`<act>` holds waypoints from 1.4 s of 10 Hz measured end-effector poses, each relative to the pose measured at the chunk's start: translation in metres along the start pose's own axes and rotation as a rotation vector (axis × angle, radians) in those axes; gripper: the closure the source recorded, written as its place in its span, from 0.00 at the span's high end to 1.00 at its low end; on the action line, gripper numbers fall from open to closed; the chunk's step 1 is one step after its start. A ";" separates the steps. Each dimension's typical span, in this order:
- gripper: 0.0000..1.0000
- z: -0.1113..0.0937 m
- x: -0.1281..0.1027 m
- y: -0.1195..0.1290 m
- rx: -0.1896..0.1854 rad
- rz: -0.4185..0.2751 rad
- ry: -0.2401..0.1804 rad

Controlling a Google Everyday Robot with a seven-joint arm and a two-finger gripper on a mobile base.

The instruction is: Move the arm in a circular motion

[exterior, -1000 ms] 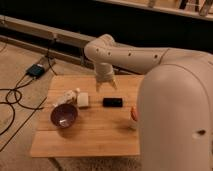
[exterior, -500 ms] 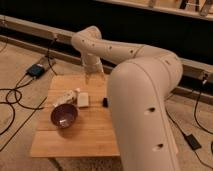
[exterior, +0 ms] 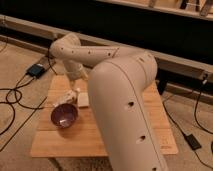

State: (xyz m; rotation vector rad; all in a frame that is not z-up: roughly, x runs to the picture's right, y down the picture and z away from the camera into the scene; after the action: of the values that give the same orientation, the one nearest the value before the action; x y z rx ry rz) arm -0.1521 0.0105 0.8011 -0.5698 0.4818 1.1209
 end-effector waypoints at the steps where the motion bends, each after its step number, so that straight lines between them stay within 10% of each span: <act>1: 0.65 0.003 0.012 0.011 -0.019 -0.001 0.009; 8: 0.65 0.028 0.121 -0.028 -0.126 0.219 0.055; 14: 0.65 0.014 0.145 -0.160 -0.104 0.498 -0.023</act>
State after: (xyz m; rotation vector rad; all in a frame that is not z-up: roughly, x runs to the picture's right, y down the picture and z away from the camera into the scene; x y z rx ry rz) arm 0.0501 0.0685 0.7510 -0.5399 0.5648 1.6328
